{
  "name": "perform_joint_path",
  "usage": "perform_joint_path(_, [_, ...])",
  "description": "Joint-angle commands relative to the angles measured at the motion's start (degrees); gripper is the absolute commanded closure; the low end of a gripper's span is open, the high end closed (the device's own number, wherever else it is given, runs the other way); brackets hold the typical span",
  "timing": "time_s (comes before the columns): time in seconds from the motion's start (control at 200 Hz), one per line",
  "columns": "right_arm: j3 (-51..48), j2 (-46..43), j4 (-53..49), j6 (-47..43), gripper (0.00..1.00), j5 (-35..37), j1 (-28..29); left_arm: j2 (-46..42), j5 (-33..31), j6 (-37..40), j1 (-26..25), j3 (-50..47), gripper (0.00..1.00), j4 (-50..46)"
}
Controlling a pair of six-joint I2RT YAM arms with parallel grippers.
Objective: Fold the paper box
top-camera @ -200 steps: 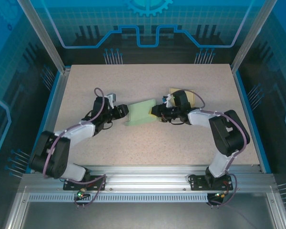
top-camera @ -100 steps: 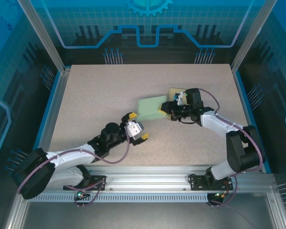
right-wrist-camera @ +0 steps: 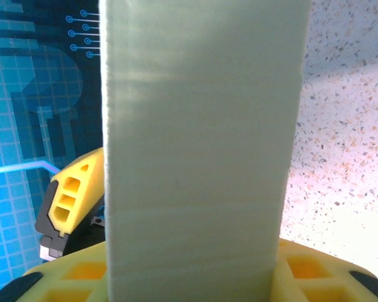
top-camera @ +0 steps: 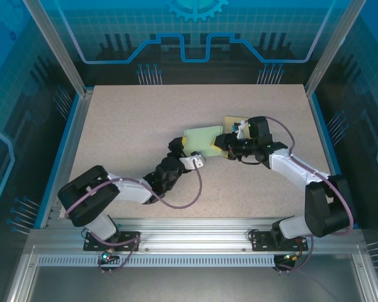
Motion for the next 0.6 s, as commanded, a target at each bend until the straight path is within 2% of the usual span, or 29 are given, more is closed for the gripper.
perform_joint_path(0.0, [-0.5, -1.7, -2.5, -0.2, 0.56, -0.2, -0.1, 3.0, -6.2, 6.3, -0.6, 2.0, 0.28, 14.5])
perform_joint_path(0.095, [0.0, -1.8, -4.0, -1.3, 0.56, 0.3, -0.2, 4.5, -6.4, 8.4, -1.1, 2.1, 0.35, 17.5])
perform_joint_path(0.205, [0.5, -1.7, -5.0, -2.1, 0.54, 0.8, -0.3, 3.8, -5.7, 8.0, -1.3, 1.9, 0.41, 16.6])
perform_joint_path(0.355, [1.1, -1.8, -5.9, -2.9, 0.44, 1.3, -0.5, 1.4, -4.4, 6.7, -1.5, 0.8, 0.56, 13.0])
perform_joint_path(0.475, [1.7, -1.8, -7.5, -3.9, 0.37, 2.0, -0.9, -1.3, -3.1, 5.8, -1.5, -0.4, 0.62, 8.5])
perform_joint_path(0.595, [1.6, -2.2, -8.2, -4.6, 0.30, 2.4, -1.4, -4.4, -2.0, 4.7, -1.4, -1.4, 0.62, 3.6])
